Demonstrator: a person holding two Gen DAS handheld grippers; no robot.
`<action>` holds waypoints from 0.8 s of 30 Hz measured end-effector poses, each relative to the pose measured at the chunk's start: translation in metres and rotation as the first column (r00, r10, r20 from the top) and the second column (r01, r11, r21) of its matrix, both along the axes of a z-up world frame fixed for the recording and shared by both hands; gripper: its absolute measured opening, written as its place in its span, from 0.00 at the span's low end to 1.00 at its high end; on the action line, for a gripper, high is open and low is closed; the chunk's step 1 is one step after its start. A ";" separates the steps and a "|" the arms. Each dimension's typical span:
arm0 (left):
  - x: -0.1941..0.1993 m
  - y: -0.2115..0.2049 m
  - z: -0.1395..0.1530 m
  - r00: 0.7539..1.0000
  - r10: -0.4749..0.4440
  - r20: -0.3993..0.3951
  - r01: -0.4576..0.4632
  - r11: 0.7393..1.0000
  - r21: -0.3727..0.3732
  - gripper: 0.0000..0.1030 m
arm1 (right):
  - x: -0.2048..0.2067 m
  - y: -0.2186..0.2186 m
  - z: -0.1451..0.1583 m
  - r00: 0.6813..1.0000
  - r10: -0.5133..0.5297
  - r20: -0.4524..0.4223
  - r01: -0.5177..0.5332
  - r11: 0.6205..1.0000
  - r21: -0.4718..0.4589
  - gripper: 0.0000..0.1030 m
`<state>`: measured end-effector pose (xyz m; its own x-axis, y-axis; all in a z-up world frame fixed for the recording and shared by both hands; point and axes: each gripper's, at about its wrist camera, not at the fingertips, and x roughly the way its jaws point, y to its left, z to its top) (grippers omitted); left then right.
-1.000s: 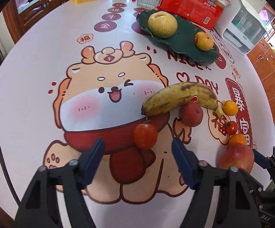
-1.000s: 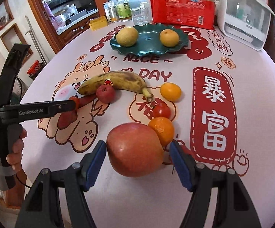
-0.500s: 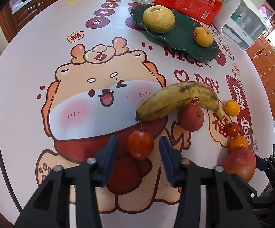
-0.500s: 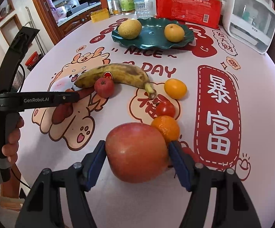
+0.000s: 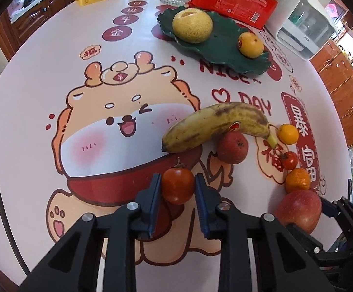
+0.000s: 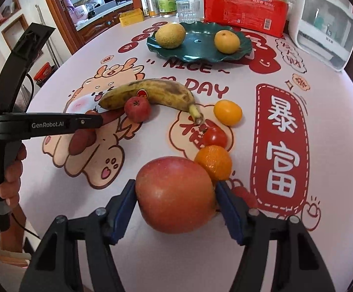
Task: Organize fruits
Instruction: 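Grasp the cherry tomato with the left tool while the right tool grasps the red apple, then carry the tomato and apple onto the green plate and open both tools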
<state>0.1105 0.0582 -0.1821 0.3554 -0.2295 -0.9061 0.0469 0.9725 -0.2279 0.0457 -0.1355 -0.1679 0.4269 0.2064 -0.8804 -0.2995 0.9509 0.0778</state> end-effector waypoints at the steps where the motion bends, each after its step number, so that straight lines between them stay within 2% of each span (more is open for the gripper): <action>1: -0.001 0.001 0.003 1.000 0.001 0.004 -0.001 1.000 -0.004 0.25 | -0.001 0.000 0.001 1.000 0.003 -0.003 -0.003 1.000 0.008 0.63; 9: -0.005 -0.001 0.054 0.996 -0.013 0.091 0.015 1.000 -0.028 0.25 | -0.004 0.006 0.037 0.998 0.039 0.057 -0.043 0.997 0.066 0.63; 15: 0.002 -0.006 0.109 0.982 -0.050 0.181 0.053 0.999 -0.014 0.25 | 0.010 0.008 0.090 0.985 0.066 0.161 -0.083 0.991 0.101 0.63; 24: 0.028 -0.013 0.193 0.942 -0.109 0.318 0.097 0.994 0.053 0.25 | 0.052 0.004 0.182 0.949 0.068 0.308 -0.105 0.989 0.107 0.63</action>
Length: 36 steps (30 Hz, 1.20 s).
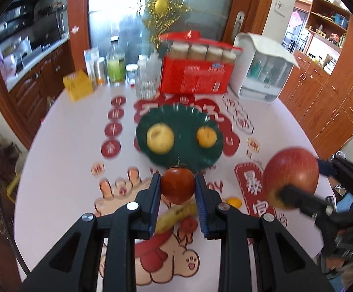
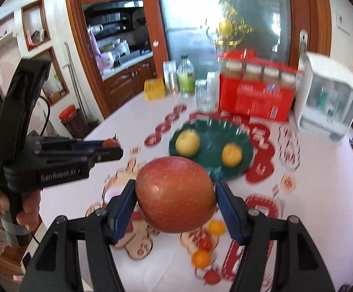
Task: Organize fruits
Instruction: 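Carry the tomato and apple onto the green plate and open both tools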
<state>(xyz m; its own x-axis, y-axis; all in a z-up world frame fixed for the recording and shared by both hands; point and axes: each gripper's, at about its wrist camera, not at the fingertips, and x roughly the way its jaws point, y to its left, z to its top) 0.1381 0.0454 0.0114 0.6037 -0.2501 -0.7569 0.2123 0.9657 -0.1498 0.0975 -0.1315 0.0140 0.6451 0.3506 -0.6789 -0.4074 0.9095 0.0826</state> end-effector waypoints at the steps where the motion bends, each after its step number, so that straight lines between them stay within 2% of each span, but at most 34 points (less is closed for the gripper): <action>1: 0.005 0.000 0.008 1.000 -0.004 0.008 0.004 1.000 0.000 0.25 | 0.005 -0.001 0.009 1.000 -0.003 0.014 0.003 1.000 0.000 0.63; 9: 0.050 -0.001 0.059 0.998 -0.017 0.066 0.015 0.999 0.032 0.25 | 0.066 -0.010 0.079 0.990 -0.063 0.126 0.063 0.998 0.000 0.63; 15: 0.102 -0.006 0.063 0.998 -0.043 0.048 0.040 0.998 0.056 0.25 | 0.130 -0.013 0.083 0.989 -0.115 0.089 0.114 0.993 0.014 0.63; 19: 0.143 -0.011 0.047 0.998 -0.065 0.025 0.062 0.993 0.100 0.25 | 0.175 -0.007 0.061 0.990 -0.134 0.040 0.135 0.991 -0.020 0.63; 24: 0.199 -0.015 -0.002 0.995 -0.081 -0.055 0.087 0.990 0.115 0.25 | 0.222 0.000 0.011 0.985 -0.164 -0.052 0.160 0.985 -0.066 0.63; 30: 0.249 -0.018 -0.067 0.984 -0.081 -0.161 0.087 0.996 0.036 0.25 | 0.268 -0.008 -0.064 0.955 -0.229 -0.188 0.223 0.973 -0.050 0.63; 36: 0.283 -0.030 -0.123 0.967 -0.087 -0.238 0.091 0.996 0.009 0.25 | 0.299 -0.018 -0.124 0.911 -0.293 -0.290 0.295 0.955 -0.040 0.63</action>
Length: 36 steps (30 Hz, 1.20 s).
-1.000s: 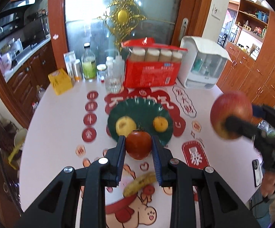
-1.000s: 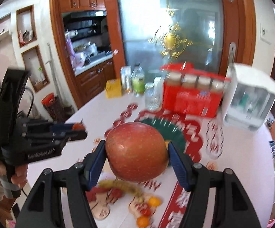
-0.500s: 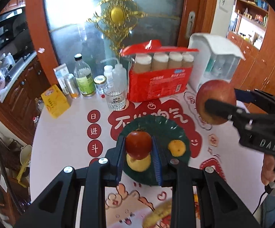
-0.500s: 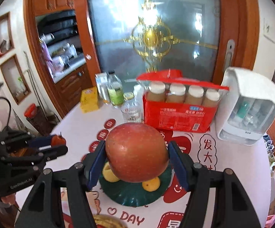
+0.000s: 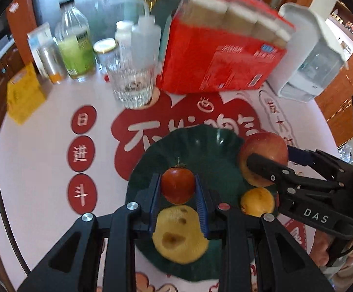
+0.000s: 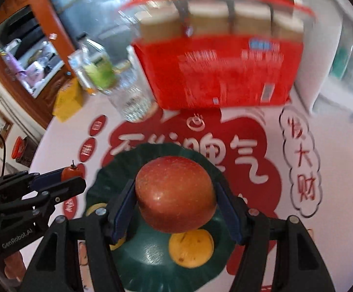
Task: Organize fruits
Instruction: 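Carry the tomato and apple onto the green plate and open both tools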
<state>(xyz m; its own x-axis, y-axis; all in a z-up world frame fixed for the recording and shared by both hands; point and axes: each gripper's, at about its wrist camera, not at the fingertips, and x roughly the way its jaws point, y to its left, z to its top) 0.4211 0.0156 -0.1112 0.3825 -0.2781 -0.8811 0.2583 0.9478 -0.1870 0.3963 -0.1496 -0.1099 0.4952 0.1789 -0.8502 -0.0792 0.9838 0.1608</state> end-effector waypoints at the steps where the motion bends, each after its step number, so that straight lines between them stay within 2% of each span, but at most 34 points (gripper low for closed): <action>1: 0.005 -0.001 -0.008 1.000 0.002 -0.015 -0.002 1.000 -0.005 0.25 | 0.003 -0.001 -0.008 1.000 -0.008 -0.012 0.008 1.000 0.002 0.63; 4: 0.015 -0.003 -0.029 0.999 0.007 -0.050 -0.007 1.000 -0.012 0.25 | 0.011 -0.002 -0.027 0.999 -0.018 -0.040 0.019 1.000 0.014 0.63; 8: 0.021 -0.004 -0.048 0.997 0.004 -0.080 -0.005 1.000 -0.008 0.25 | 0.014 0.001 -0.037 0.999 -0.010 -0.050 0.012 1.000 0.021 0.64; 15: 0.025 -0.005 -0.062 0.995 0.000 -0.099 -0.001 1.000 -0.006 0.26 | 0.017 0.007 -0.047 0.997 0.013 -0.073 -0.012 1.000 0.012 0.64; 17: 0.025 -0.006 -0.065 0.995 0.005 -0.101 -0.006 1.000 -0.008 0.30 | 0.015 0.005 -0.044 0.999 0.012 -0.048 -0.010 1.000 0.030 0.64; 20: 0.025 -0.005 -0.066 0.995 0.013 -0.097 -0.014 1.000 -0.006 0.43 | 0.013 0.005 -0.033 1.000 0.010 -0.012 -0.010 0.999 0.047 0.64; 22: 0.024 -0.003 -0.063 0.995 0.023 -0.093 -0.025 1.000 -0.010 0.58 | 0.012 0.006 -0.027 1.000 0.014 -0.001 -0.014 0.999 0.042 0.64; 25: 0.020 0.001 -0.056 0.996 0.040 -0.083 -0.042 0.999 -0.024 0.70 | 0.008 0.008 -0.022 1.000 0.026 0.008 -0.026 0.999 0.030 0.64; 33: 0.006 0.009 -0.034 0.995 0.072 -0.062 -0.071 0.997 0.026 0.74 | -0.009 0.009 -0.011 0.999 0.035 0.021 -0.035 0.999 0.007 0.64; 36: -0.005 0.014 -0.021 0.996 0.079 -0.038 -0.078 0.996 0.046 0.79 | -0.018 0.009 -0.005 0.999 0.039 0.027 -0.039 0.999 0.004 0.64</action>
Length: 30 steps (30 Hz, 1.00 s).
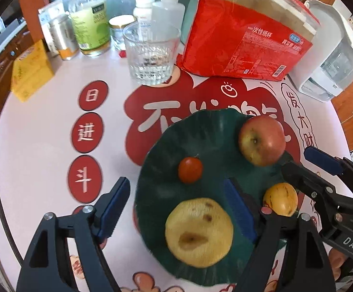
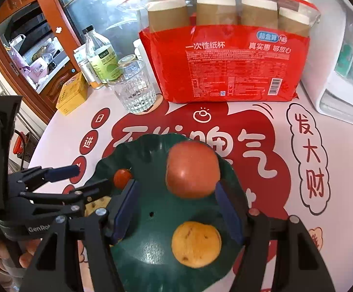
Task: Organize fruits
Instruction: 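Carry the tomato and apple onto the green plate and open both tools, then withdraw both tools from the plate toward the banana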
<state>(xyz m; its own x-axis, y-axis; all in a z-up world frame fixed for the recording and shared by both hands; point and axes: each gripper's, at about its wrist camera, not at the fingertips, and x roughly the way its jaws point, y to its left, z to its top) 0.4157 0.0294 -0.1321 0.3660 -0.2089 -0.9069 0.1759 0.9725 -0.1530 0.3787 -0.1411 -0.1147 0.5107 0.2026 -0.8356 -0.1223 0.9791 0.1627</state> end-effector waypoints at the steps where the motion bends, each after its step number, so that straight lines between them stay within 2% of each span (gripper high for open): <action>1: -0.004 0.002 0.005 1.000 0.002 0.009 -0.002 1.000 0.007 0.80 | -0.004 0.000 0.003 1.000 0.002 0.004 -0.002 1.000 -0.004 0.64; 6: -0.028 0.010 0.028 0.999 0.010 0.037 -0.011 1.000 0.020 0.89 | -0.020 0.002 0.018 1.000 0.012 0.024 -0.012 1.000 -0.020 0.64; 10: -0.046 0.013 0.043 0.998 0.016 0.059 -0.018 0.999 0.041 0.92 | -0.036 0.005 0.032 0.999 0.025 0.040 -0.024 0.999 -0.024 0.64; 22: -0.104 0.018 0.092 0.992 0.036 0.119 -0.043 0.997 0.060 0.99 | -0.087 0.011 0.074 0.995 0.050 0.082 -0.047 0.998 -0.046 0.64; 30: -0.146 0.015 0.128 0.984 0.052 0.173 -0.062 0.997 0.055 0.99 | -0.127 0.012 0.102 0.987 0.101 0.124 -0.091 0.992 -0.084 0.64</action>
